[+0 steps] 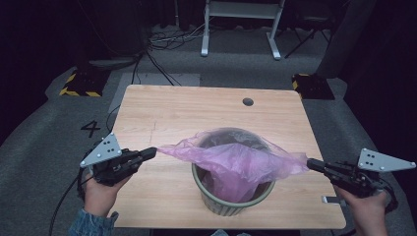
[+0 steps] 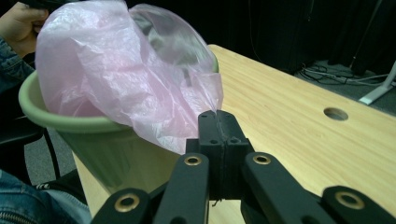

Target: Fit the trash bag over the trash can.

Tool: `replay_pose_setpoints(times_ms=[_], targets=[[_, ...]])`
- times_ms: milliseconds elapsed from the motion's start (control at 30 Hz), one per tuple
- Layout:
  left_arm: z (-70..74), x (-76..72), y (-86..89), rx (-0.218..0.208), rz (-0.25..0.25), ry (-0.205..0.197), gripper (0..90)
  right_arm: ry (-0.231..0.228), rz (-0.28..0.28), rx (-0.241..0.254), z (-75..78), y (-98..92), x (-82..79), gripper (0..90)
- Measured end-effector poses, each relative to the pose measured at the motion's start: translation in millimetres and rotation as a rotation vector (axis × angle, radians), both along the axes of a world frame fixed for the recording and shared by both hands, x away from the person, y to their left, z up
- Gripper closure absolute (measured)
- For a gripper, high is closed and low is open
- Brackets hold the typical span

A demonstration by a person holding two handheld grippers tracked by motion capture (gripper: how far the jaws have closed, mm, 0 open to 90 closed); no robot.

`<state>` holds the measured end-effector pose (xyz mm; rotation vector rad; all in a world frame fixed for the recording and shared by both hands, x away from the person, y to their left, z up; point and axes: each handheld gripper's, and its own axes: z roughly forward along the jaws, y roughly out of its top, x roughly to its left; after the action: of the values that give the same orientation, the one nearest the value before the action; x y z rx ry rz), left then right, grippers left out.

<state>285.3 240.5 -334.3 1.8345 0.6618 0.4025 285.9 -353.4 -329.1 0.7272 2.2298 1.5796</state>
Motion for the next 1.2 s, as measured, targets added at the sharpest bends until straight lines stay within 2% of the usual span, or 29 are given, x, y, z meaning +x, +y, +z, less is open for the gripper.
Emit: replay_pose_setpoints(times_ms=[233,433,467,500,533,567,633,667,800,867,933,1033,1200], targets=[[-10.3,-10.6,7.8,0.021,-0.002,0.011,89.7,0.015,0.0,-0.004,-5.9,-7.1,-7.6,89.8],[-8.5,-16.0,11.3,-0.016,-0.009,-0.004,88.2,0.011,0.01,-0.001,-3.7,-6.6,-11.9,89.1],[-7.6,-16.1,11.6,-0.021,-0.007,-0.011,85.3,0.011,0.018,-0.001,-2.6,-6.4,-11.9,84.9],[-6.3,-15.9,12.0,-0.024,-0.003,-0.018,78.7,0.006,0.017,0.0,-1.3,-5.9,-11.8,77.4],[-4.9,-15.5,12.4,-0.029,-0.007,-0.024,76.9,-0.003,0.021,0.002,0.0,-4.9,-11.4,68.2],[-3.3,-15.1,12.6,-0.036,-0.017,-0.03,74.6,-0.019,0.027,-0.001,1.5,-3.1,-11.1,59.4],[1.3,-13.6,12.9,-0.049,-0.02,-0.046,65.5,-0.069,0.022,-0.006,5.2,1.2,-11.7,48.2],[4.1,-12.0,13.2,-0.058,-0.024,-0.049,61.4,-0.074,0.021,0.001,7.8,2.6,-11.2,45.7],[15.2,-3.2,10.9,-0.084,-0.035,-0.061,55.0,-0.099,0.008,0.028,21.8,7.1,-6.4,42.6],[19.8,3.2,6.3,-0.081,-0.043,-0.069,52.0,-0.106,-0.008,0.027,29.2,9.5,-2.0,42.4],[23.8,11.8,-0.1,-0.061,-0.06,-0.066,49.8,-0.113,-0.025,0.01,34.8,12.5,4.8,42.4],[26.7,28.0,-11.5,-0.031,-0.075,-0.057,43.9,-0.076,-0.029,-0.013,39.3,18.8,18.6,39.9],[23.6,57.8,-26.9,-0.022,-0.121,-0.008,39.2,-0.006,0.023,-0.055,37.5,36.1,46.0,33.9]])
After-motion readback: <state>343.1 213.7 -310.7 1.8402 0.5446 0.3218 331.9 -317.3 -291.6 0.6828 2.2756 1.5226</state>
